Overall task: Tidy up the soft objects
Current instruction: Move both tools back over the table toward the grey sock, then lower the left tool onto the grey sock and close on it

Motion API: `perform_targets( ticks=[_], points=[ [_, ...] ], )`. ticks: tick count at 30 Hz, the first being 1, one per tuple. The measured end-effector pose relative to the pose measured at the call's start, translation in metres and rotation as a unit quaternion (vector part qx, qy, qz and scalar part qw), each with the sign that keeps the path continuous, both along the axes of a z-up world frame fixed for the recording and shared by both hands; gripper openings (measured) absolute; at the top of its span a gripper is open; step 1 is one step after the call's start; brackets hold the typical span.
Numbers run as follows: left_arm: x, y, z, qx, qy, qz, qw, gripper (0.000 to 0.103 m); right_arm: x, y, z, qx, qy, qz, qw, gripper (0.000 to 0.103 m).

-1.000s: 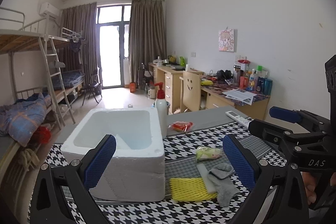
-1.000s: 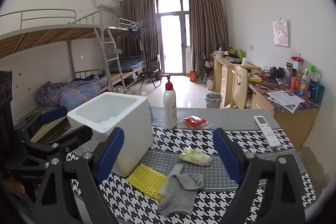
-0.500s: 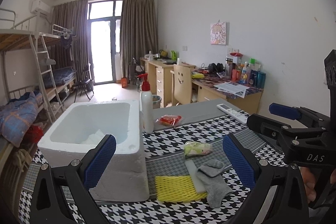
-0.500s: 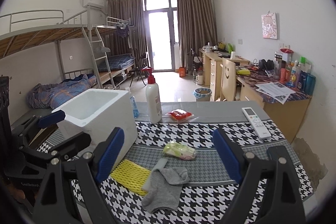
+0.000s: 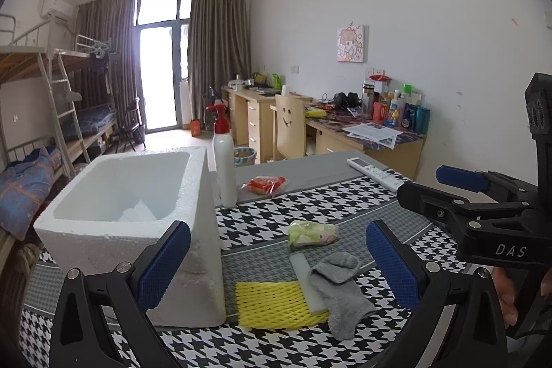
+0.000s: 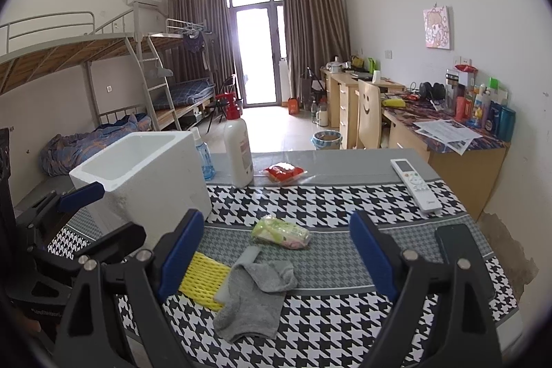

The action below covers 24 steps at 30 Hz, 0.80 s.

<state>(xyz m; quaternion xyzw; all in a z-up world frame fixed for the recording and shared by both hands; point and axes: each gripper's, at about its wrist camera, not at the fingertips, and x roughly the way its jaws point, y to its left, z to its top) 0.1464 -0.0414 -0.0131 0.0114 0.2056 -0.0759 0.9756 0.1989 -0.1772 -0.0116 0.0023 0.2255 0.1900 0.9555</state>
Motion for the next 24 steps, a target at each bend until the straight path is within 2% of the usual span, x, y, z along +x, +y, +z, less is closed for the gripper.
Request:
perform_targets(
  ticks=[24],
  points=[
    [0.01, -0.012, -0.052, 0.004, 0.057, -0.017, 0.9982, 0.102, 0.018, -0.001, -0.043, -0.022, 0.052, 0.014, 0.998, 0.089]
  ],
)
